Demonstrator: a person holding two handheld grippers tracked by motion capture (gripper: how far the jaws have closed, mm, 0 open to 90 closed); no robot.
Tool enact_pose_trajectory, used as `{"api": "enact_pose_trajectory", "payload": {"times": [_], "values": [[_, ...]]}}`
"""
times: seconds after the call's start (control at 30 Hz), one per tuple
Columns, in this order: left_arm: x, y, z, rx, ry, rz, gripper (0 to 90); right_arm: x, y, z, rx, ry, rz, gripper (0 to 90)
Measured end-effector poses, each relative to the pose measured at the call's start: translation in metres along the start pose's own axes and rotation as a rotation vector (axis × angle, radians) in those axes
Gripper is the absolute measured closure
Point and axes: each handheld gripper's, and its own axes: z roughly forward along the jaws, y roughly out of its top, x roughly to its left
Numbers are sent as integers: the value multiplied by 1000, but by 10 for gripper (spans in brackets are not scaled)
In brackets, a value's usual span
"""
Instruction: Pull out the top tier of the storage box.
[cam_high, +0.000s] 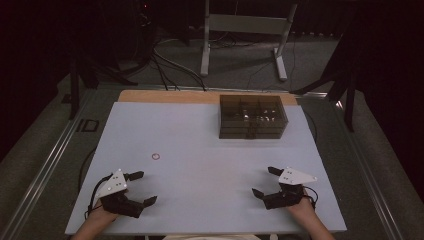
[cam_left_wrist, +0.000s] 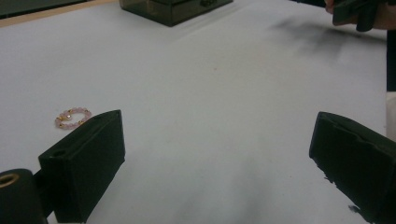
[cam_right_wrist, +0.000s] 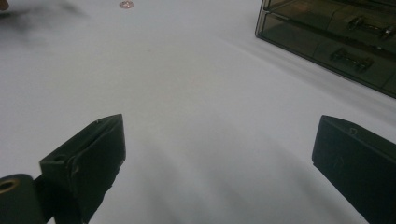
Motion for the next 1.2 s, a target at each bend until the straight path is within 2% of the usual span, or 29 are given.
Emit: {"api": "enact_pose_trajectory", "payload": {"times": [0.33, 0.47, 0.67, 0.77, 0.9, 1.03, 1.2], "values": [[-4, 1, 0, -18, -13, 3, 52, 0, -1, 0, 15, 8, -5, 32], [-4, 1, 0, -18, -15, 2, 52, 1, 0, -2, 3, 12, -6, 32], [-3, 0, -2, -26, -8, -6, 52, 3, 2, -1, 2, 36, 2, 32], [-2, 0, -3, -33, -9, -13, 52, 5, 2, 2, 23, 36, -29, 32], [-2, 0, -3, -38, -9, -17, 52, 9, 2, 5, 34, 42, -42, 32], [-2, -1, -3, -40, -7, -23, 52, 12, 5, 5, 27, 44, -37, 32], [-3, 0, -3, -34, -10, -13, 52, 19, 12, 2, 19, 44, -61, 32]]}}
